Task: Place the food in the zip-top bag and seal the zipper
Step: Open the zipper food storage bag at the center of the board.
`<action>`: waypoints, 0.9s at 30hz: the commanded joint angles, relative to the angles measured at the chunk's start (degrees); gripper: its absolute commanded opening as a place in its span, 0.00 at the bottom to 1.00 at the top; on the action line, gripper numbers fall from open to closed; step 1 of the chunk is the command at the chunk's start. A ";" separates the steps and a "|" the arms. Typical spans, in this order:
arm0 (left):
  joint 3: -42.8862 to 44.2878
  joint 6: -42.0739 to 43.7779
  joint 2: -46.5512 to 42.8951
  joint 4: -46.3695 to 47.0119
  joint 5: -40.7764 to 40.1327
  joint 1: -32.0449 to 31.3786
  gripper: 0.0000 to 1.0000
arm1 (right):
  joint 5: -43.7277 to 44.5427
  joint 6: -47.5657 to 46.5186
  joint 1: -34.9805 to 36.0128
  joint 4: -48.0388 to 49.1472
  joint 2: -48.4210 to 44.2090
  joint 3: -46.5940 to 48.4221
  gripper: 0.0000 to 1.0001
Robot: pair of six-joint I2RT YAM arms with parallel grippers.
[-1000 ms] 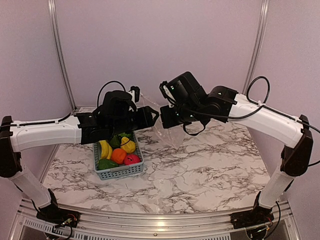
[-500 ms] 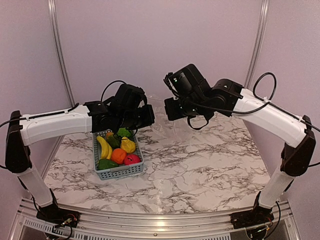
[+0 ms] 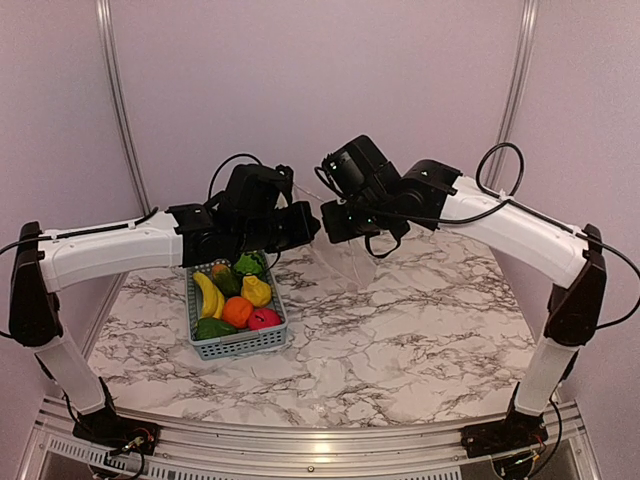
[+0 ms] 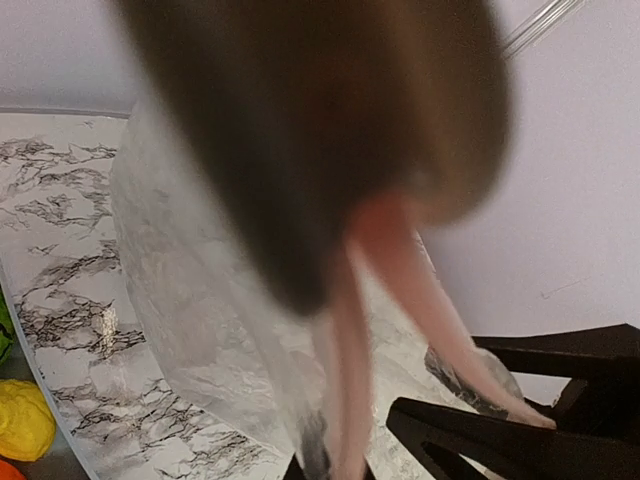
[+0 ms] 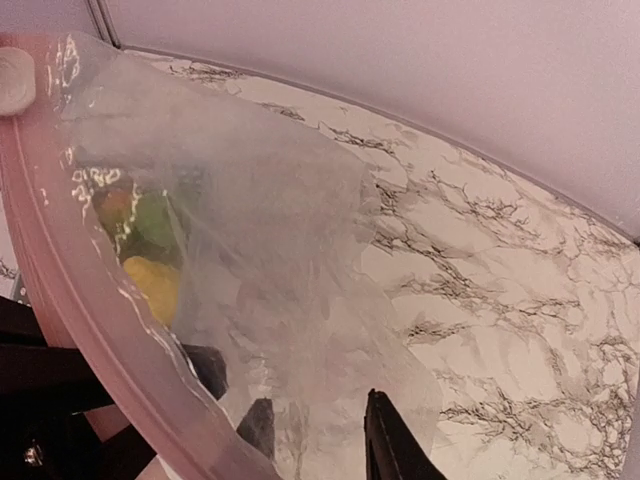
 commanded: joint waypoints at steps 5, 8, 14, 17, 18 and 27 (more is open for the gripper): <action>-0.79 0.37 -1.34 1.17 0.76 0.21 0.00 | -1.30 0.16 -2.60 -0.82 -1.50 1.63 0.12; 0.07 -0.16 -0.65 -1.87 -0.66 0.21 0.00 | 0.12 -1.07 -2.69 -1.08 -2.63 2.90 0.10; 0.57 -0.24 -0.82 -4.18 -2.04 0.21 0.00 | 5.33 0.04 -4.81 -5.70 -2.85 2.62 0.00; 0.79 -0.41 -0.98 -5.53 -3.14 0.21 0.00 | 4.11 1.75 -7.19 -5.15 -4.49 0.16 0.00; 0.60 -0.51 -1.15 -5.37 -3.19 0.16 0.00 | 3.20 1.60 -7.59 -3.81 -5.68 -1.04 0.00; 0.47 4.23 -1.41 0.05 2.56 0.17 0.11 | -7.68 1.86 -7.61 4.31 -8.85 -9.23 0.01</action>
